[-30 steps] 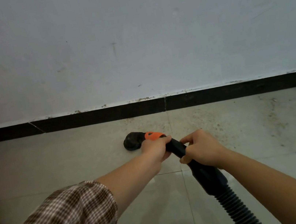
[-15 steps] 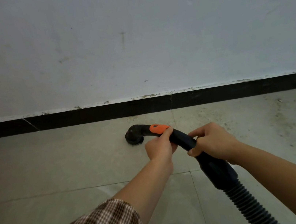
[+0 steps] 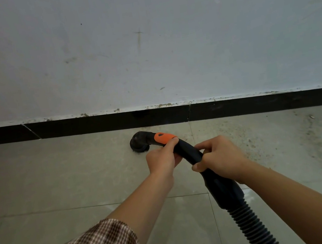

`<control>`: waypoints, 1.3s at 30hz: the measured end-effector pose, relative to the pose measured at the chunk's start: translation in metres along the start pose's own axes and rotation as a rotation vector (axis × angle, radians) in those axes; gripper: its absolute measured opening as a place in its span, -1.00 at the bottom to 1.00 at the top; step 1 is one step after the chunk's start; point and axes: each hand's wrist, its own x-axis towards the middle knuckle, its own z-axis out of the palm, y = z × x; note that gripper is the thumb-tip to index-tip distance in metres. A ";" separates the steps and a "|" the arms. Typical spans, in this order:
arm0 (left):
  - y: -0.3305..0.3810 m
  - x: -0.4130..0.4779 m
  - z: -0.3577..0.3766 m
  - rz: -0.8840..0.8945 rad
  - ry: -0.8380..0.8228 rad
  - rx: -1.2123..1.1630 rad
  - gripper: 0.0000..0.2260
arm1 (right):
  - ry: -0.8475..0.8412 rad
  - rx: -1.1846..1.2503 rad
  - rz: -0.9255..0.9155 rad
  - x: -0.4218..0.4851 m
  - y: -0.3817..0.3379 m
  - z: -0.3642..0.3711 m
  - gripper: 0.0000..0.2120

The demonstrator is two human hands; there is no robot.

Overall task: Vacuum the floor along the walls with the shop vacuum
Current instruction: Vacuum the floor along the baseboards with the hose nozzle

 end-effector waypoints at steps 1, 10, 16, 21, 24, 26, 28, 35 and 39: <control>0.001 0.002 -0.002 0.004 -0.005 0.003 -0.82 | 0.002 -0.003 -0.010 0.001 -0.001 0.002 -0.59; 0.011 0.019 -0.017 0.038 -0.011 0.001 -0.86 | 0.005 -0.054 -0.082 0.013 -0.010 0.023 -0.58; 0.015 0.025 -0.028 0.051 -0.048 -0.040 -0.83 | 0.016 -0.094 -0.140 0.021 -0.013 0.039 -0.64; 0.017 0.031 -0.037 0.069 -0.135 -0.003 -0.86 | 0.044 -0.143 -0.187 0.024 -0.010 0.050 -0.68; 0.016 0.034 -0.039 0.059 -0.170 0.005 -0.85 | 0.074 -0.168 -0.212 0.024 -0.008 0.054 -0.73; 0.014 0.035 -0.039 0.053 -0.189 0.005 -0.82 | 0.096 -0.177 -0.224 0.023 -0.005 0.056 -0.76; 0.012 0.036 -0.038 0.048 -0.205 0.004 -0.82 | 0.109 -0.184 -0.230 0.023 -0.002 0.055 -0.76; 0.005 0.037 -0.032 0.043 -0.245 0.015 -0.79 | 0.147 -0.214 -0.240 0.018 0.007 0.052 -0.79; 0.002 0.035 -0.027 0.036 -0.267 0.021 -0.76 | 0.170 -0.218 -0.240 0.014 0.012 0.048 -0.79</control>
